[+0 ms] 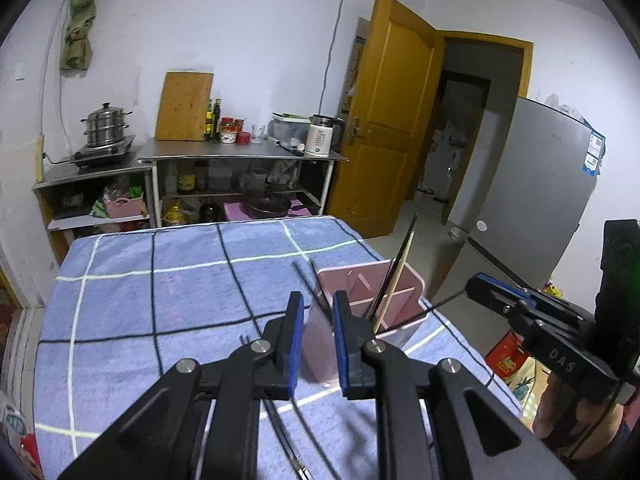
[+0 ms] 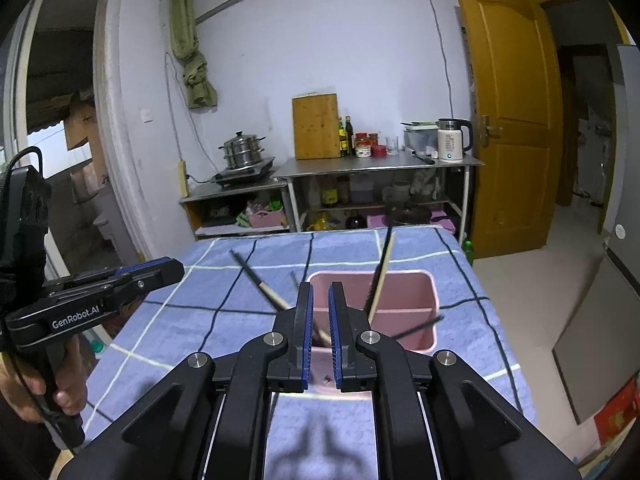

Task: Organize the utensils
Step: 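Move both grippers down to the last black chopsticks on the sheet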

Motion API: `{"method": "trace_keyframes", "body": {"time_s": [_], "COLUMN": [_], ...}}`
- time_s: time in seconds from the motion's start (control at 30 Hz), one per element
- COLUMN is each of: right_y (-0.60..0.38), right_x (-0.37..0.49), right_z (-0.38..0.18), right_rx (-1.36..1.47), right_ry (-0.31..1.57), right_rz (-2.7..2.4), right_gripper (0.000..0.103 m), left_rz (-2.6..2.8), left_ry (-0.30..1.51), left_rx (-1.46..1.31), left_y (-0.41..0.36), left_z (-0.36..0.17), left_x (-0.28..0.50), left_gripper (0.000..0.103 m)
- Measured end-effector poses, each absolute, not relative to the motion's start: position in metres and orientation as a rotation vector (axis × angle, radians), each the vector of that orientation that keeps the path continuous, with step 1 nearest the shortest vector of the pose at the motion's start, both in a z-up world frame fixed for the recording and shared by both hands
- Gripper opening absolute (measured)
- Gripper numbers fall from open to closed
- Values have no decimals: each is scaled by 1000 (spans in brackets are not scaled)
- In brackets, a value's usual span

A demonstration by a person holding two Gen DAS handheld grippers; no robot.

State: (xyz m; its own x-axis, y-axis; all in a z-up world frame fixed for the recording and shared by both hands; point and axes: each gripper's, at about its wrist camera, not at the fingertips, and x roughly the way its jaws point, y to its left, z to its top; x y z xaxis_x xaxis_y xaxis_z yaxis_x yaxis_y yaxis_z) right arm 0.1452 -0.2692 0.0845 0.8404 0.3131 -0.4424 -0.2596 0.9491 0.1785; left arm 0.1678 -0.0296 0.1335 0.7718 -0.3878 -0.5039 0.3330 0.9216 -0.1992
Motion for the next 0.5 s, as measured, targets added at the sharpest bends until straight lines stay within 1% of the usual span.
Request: {"method": "trace_keyframes", "body": {"time_s": [0.1, 0.2, 0.5], "right_y": [-265, -261, -249], "right_x": [135, 128, 121], "right_z": [78, 70, 43], "right_rx": [113, 120, 118], "right_ry": [495, 510, 576], "right_rz": [323, 340, 370], "right_gripper": [9, 18, 18], "left_rz": [-373, -356, -322], "left_ry": [572, 581, 663], "left_rx": [-110, -117, -143], "left_y": [-21, -15, 1], "left_z": [125, 114, 69], "left_x": [157, 149, 136], "left_gripper": [16, 16, 16]}}
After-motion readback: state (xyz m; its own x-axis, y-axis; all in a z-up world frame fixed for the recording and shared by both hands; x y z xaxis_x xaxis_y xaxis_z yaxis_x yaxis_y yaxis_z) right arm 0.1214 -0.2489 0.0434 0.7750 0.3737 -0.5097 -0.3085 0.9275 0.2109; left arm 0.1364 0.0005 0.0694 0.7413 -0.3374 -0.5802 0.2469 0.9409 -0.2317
